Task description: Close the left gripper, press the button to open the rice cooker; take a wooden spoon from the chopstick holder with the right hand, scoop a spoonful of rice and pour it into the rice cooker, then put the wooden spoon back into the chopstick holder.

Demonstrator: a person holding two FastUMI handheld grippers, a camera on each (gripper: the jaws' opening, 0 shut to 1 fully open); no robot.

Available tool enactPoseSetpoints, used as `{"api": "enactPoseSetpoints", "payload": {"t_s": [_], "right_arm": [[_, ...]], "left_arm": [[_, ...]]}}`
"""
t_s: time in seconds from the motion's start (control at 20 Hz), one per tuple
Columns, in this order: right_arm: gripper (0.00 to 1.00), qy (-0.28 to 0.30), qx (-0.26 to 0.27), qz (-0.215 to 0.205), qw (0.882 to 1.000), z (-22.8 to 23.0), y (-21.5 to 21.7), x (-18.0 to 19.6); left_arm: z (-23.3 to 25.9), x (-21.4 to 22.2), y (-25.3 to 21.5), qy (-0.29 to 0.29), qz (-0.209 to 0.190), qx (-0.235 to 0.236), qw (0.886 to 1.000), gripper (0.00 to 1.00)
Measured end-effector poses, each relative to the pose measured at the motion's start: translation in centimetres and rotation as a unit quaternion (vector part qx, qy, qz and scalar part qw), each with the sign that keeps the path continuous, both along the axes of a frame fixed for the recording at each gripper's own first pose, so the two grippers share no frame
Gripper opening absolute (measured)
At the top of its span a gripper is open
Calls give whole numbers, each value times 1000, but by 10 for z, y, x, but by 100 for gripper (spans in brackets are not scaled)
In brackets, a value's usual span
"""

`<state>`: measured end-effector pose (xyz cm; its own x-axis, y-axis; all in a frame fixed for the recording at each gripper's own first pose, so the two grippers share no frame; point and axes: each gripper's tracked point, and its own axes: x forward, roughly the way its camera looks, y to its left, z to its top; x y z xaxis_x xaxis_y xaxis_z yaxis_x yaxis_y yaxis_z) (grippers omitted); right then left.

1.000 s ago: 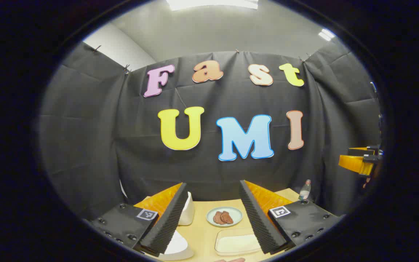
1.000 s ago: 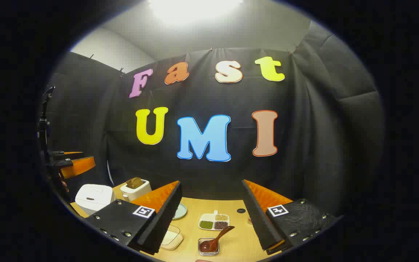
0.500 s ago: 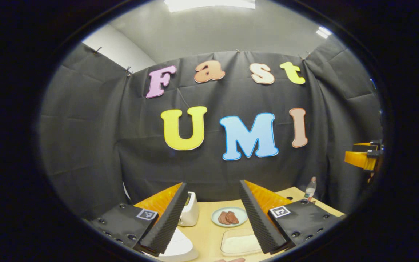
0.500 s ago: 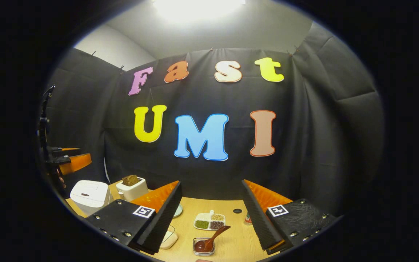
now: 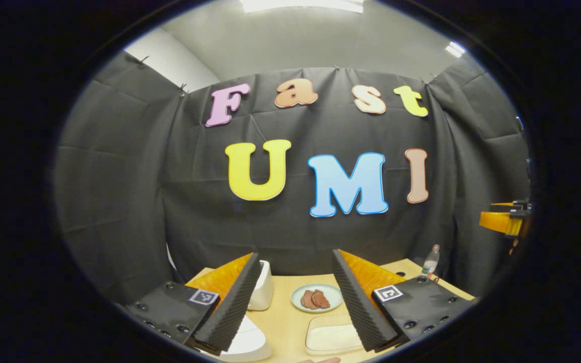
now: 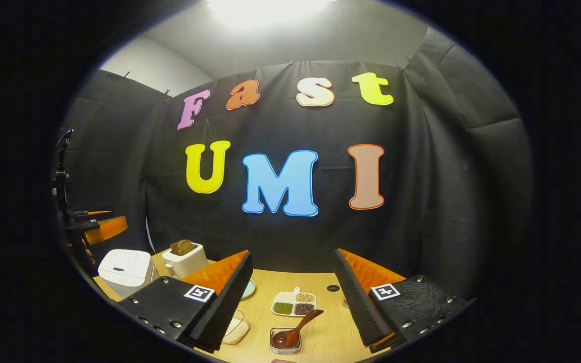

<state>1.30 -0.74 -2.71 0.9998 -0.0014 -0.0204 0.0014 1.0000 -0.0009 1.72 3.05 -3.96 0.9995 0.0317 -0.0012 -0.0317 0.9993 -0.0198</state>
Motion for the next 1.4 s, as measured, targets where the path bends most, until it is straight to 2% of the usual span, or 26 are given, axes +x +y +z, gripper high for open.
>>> {"api": "enactPoseSetpoints", "payload": {"t_s": [0.1, 0.15, 0.25, 0.35, 0.4, 0.55, 0.6, 0.85, 0.95, 1.0, 1.15, 1.25, 1.3, 1.4], "right_arm": [[98, -1, 2, 1, 1000, -3, 1, 1], [97, 0, 1, 2, 1000, -7, 3, 1], [98, 3, -4, 9, 1000, -16, 8, 0], [97, 4, -5, 16, 1000, -24, 11, 1], [97, 5, -2, 20, 1000, -26, 13, 2], [97, 10, 11, 29, 999, -37, 16, 6], [97, 14, 15, 32, 999, -41, 17, 8], [97, 28, 17, 41, 999, -61, 17, 20], [97, 31, 23, 43, 998, -65, 17, 24], [97, 31, 25, 43, 998, -66, 16, 25], [97, 34, 25, 42, 998, -72, 15, 28], [97, 39, 28, 46, 998, -77, 15, 29], [97, 42, 30, 47, 998, -79, 15, 30], [97, 44, 29, 47, 997, -82, 13, 33]], "left_arm": [[0, -2, 7, -4, 1, -3, 1000, 96], [-1, -3, 11, -6, 2, -3, 1000, 88], [-10, -4, 20, -8, 1, 0, 1000, 88], [-19, -4, 33, -7, 7, 3, 1000, 94], [-26, -4, 40, -4, 8, 1, 1000, 84], [-46, -2, 60, 7, 14, -11, 1000, 60], [-55, 0, 66, 11, 14, -12, 1000, 62], [-89, 1, 96, 26, 31, 7, 999, 38], [-98, 1, 108, 30, 36, -1, 999, 13], [-100, -4, 107, 33, 23, -12, 999, 8], [-128, -1, 117, 51, 14, -26, 998, 7], [-155, 0, 130, 76, 24, -17, 997, 11], [-166, 0, 135, 84, 30, -11, 996, 7], [-183, 0, 148, 95, 46, -6, 994, 7]]}}
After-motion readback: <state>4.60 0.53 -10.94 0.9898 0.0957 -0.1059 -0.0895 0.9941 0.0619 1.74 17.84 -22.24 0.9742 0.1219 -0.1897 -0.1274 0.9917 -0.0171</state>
